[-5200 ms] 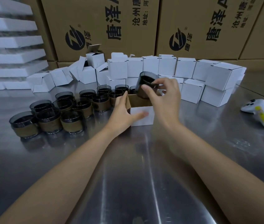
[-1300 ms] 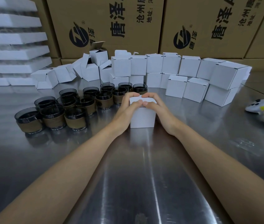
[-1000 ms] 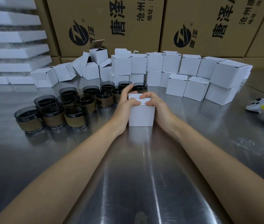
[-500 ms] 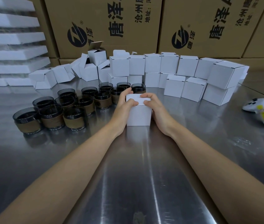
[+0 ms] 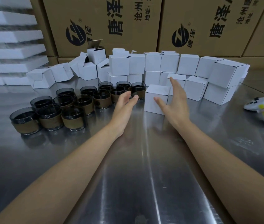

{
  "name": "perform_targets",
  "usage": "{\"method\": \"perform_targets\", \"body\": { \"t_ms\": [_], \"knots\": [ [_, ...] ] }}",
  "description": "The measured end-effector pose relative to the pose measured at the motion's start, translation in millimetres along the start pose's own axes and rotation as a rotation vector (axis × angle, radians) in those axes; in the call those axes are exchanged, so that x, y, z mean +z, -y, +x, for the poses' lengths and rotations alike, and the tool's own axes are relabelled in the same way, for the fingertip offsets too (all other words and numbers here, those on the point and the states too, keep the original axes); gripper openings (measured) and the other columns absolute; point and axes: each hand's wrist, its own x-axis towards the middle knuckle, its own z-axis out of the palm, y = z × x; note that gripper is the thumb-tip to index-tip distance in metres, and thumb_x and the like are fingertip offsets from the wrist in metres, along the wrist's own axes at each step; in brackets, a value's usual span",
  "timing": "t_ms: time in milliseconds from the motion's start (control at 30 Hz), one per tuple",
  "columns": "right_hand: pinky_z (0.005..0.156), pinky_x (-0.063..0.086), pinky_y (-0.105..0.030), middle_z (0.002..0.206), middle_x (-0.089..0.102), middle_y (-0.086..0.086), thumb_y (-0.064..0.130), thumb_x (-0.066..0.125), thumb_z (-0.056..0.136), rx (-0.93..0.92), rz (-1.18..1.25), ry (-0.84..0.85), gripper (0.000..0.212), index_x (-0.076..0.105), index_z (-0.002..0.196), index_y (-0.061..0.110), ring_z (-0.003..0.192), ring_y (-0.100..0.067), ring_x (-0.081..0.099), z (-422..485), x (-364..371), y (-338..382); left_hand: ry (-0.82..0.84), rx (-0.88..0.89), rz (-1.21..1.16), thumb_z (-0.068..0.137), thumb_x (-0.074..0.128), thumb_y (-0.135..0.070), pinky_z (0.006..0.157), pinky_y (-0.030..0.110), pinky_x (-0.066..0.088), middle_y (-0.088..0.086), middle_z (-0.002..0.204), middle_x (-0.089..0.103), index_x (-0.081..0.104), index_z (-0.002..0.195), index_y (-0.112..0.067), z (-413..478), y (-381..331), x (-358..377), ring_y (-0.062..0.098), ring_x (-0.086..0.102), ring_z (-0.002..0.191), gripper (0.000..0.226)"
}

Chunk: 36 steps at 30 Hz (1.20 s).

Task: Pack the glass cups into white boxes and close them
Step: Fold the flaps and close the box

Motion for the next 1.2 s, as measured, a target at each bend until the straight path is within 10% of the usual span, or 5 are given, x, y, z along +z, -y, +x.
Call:
{"method": "perform_targets", "body": {
  "t_ms": [167,367,567,900,1200],
  "knots": [
    [0.081,0.05,-0.04,0.135,0.039,-0.004,0.032,0.066,0.088,-0.106,-0.138,-0.022,0.042,0.056,0.127,0.02,0.125,-0.02,0.036,5.1,7.3,-1.1,-0.019,-0.022,0.012,0.098,0.054,-0.027,0.113,0.036,0.035,-0.013,0.123,0.054,0.056,0.124,-0.023,2.4,1.0,0.5,-0.003,0.049,0.114,0.027],
    [0.105,0.039,-0.04,0.155,0.023,-0.01,0.008,0.056,0.093,-0.091,-0.257,0.115,0.06,0.035,0.148,0.016,0.143,-0.027,0.019,15.7,10.9,-3.4,-0.011,-0.018,0.014,0.1,0.05,-0.02,0.107,0.035,0.042,-0.017,0.113,0.057,0.062,0.113,-0.02,3.8,-0.4,1.3,-0.01,0.051,0.1,0.018],
    [0.062,0.042,-0.035,0.096,0.066,-0.006,0.002,0.059,0.078,-0.385,-0.373,-0.061,0.018,0.072,0.089,0.007,0.107,-0.036,0.053,10.7,8.9,9.3,0.018,0.003,0.046,0.1,0.046,-0.017,0.107,0.032,0.041,0.001,0.134,0.053,0.064,0.11,-0.021,0.3,-3.3,2.3,-0.006,0.051,0.103,0.02],
    [0.106,0.036,-0.039,0.163,0.002,-0.005,0.003,0.049,0.086,-0.274,-0.402,0.303,0.042,0.062,0.126,0.008,0.15,-0.022,-0.009,33.2,29.9,-10.5,0.042,0.019,0.073,0.1,0.043,-0.013,0.1,0.026,0.042,0.003,0.13,0.055,0.066,0.109,-0.017,-1.5,-6.9,2.0,-0.007,0.051,0.102,0.026],
    [0.063,0.039,-0.039,0.105,0.057,-0.019,-0.001,0.059,0.077,-0.303,-0.46,-0.112,0.017,0.069,0.09,0.002,0.094,-0.039,0.054,46.4,31.0,-8.1,0.069,0.019,0.087,0.1,0.042,-0.011,0.103,0.031,0.041,0.005,0.128,0.057,0.066,0.099,-0.02,-1.3,-9.1,3.9,-0.002,0.052,0.103,0.026]
  ]
}}
